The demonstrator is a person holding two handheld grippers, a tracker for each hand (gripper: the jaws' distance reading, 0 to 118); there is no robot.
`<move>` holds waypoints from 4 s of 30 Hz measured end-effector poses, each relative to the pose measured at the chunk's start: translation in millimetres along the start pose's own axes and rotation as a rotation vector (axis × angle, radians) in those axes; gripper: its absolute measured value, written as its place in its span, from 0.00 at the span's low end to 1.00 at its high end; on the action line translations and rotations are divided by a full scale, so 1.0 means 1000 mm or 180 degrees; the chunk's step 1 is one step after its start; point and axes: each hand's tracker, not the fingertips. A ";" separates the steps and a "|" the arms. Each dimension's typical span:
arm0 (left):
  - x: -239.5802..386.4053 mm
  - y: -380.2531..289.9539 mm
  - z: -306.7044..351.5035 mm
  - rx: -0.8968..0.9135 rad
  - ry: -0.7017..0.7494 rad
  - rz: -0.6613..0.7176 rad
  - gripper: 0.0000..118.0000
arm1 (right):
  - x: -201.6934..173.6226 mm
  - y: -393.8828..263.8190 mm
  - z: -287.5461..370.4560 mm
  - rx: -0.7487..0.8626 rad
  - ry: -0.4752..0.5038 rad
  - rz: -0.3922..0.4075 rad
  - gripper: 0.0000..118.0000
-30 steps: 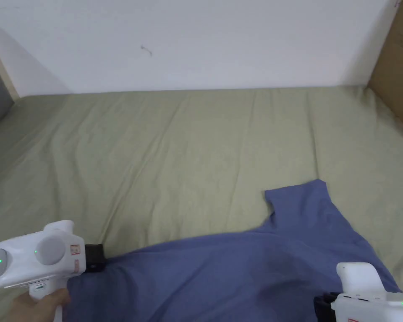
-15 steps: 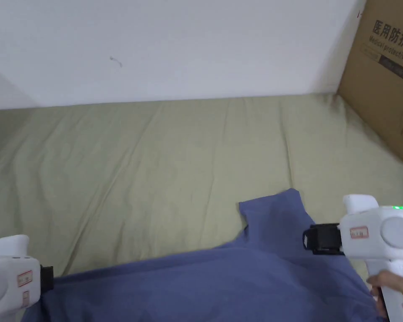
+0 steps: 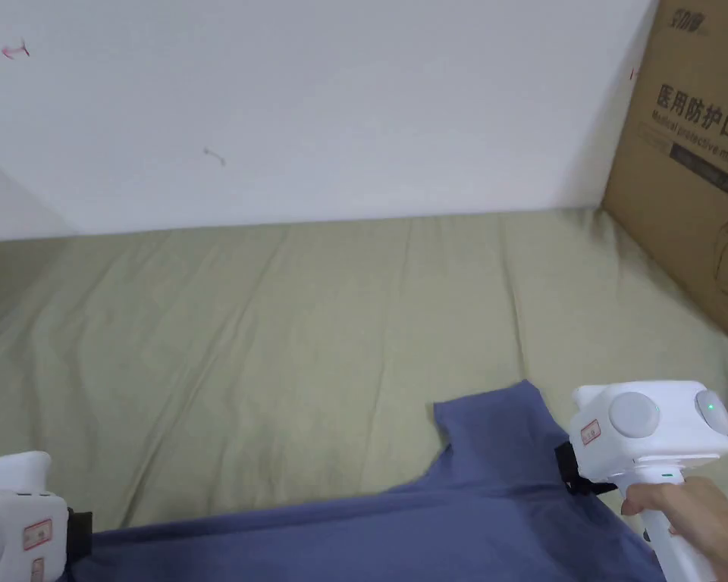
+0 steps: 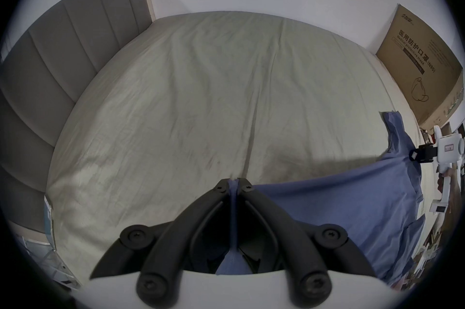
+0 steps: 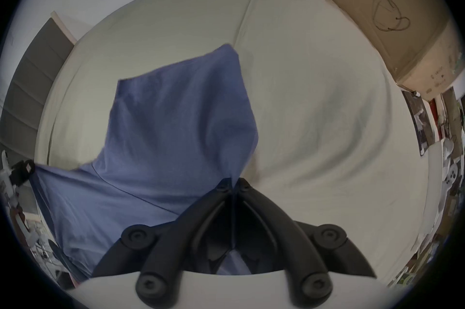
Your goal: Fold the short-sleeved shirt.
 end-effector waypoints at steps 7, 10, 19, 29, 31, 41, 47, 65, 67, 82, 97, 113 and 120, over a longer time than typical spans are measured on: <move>0.006 0.045 0.054 0.0338 0.0053 -0.0012 0.02 | 0.005 0.023 0.092 0.0555 0.0239 -0.0260 0.00; 0.013 0.066 0.093 0.0600 0.0068 -0.0098 0.02 | 0.007 0.031 0.136 0.0769 0.0284 -0.0299 0.00; 0.021 0.150 0.203 0.1380 0.0101 -0.0188 0.02 | 0.020 0.086 0.284 0.1646 0.0355 -0.0331 0.00; 0.042 0.292 0.292 0.2124 0.0211 -0.0038 0.02 | -0.003 0.195 0.437 0.2554 0.0165 -0.0426 0.00; 0.044 0.314 0.309 0.2264 0.0190 0.0030 0.02 | -0.005 0.209 0.459 0.2711 0.0141 -0.0578 0.00; 0.066 0.365 0.352 0.2733 0.0142 -0.0171 0.02 | -0.004 0.235 0.531 0.3238 -0.0148 -0.0610 0.00; 0.078 0.342 0.267 0.2325 0.0233 -0.0263 0.02 | 0.008 0.225 0.443 0.2726 -0.0082 -0.0552 0.00; 0.073 0.174 -0.137 0.0283 0.0492 -0.0418 0.02 | 0.014 0.149 -0.010 0.0452 -0.0208 -0.0703 0.00; 0.064 0.163 -0.147 0.0251 0.0439 -0.0369 0.02 | 0.013 0.141 -0.025 0.0388 -0.0273 -0.0607 0.00; 0.023 0.027 -0.018 0.0434 0.0065 -0.0325 0.02 | 0.027 -0.023 0.072 0.0576 0.0123 -0.0784 0.00; -0.033 -0.238 0.124 0.0000 -0.0020 -0.0338 0.02 | 0.022 -0.321 0.158 0.0344 0.0183 -0.0843 0.00; -0.039 -0.272 0.168 0.0230 -0.0254 -0.0192 0.45 | 0.004 -0.366 0.199 0.0762 0.0026 -0.0295 0.18; -0.039 -0.307 0.176 0.0202 -0.0334 -0.0108 0.00 | 0.006 -0.396 0.171 0.0513 0.0131 -0.0548 0.00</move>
